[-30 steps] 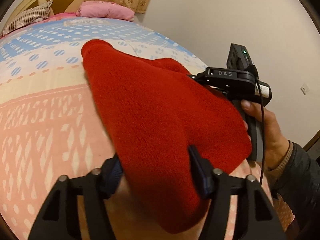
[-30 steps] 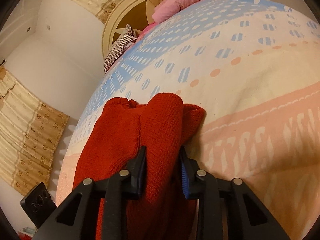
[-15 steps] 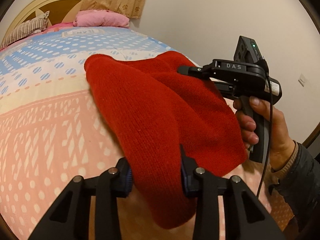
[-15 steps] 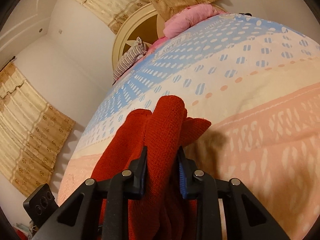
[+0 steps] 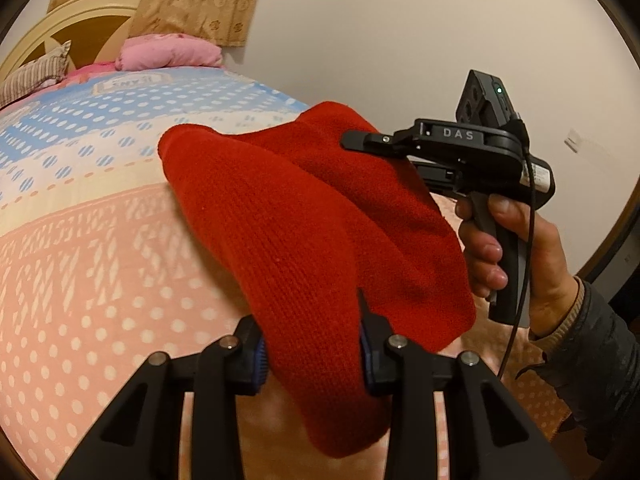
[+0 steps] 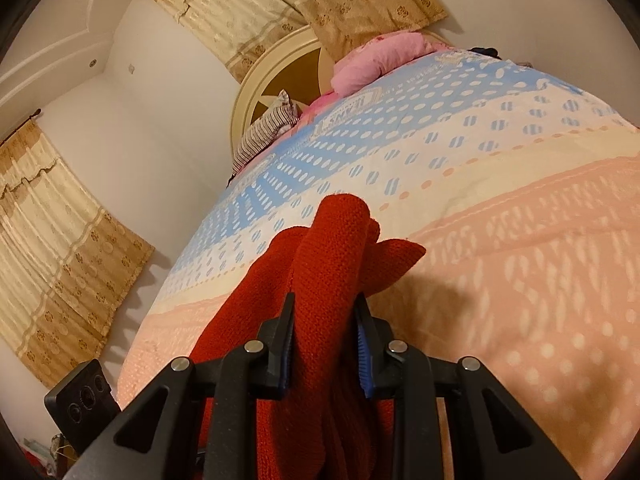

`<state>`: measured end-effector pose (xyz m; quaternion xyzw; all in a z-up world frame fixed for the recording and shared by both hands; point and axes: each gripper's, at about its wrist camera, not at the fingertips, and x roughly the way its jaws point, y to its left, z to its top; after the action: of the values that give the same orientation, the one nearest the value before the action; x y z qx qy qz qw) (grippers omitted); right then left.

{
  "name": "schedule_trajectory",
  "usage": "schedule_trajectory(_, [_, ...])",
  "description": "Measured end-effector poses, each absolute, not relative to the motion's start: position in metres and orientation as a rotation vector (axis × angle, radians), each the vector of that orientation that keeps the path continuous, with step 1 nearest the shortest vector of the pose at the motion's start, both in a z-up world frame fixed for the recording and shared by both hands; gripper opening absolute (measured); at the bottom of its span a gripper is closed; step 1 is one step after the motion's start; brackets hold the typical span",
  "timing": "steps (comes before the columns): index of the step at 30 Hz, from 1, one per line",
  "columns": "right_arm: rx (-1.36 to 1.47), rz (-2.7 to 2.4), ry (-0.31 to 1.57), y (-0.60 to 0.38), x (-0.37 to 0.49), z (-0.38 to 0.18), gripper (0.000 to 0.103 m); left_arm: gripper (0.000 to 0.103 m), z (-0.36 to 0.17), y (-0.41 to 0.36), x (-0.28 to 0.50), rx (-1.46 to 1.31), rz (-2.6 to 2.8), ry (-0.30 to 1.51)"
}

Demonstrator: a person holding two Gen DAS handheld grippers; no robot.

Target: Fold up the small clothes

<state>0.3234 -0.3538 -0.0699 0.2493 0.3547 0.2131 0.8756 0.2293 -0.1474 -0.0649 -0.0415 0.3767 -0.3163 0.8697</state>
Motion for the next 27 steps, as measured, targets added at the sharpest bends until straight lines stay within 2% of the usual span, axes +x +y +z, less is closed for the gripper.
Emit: schedule_trajectory(27, [0.502,0.284,0.633,-0.457,0.196,-0.017,0.026,0.036,-0.039,-0.234,0.189,0.026,-0.856,0.727])
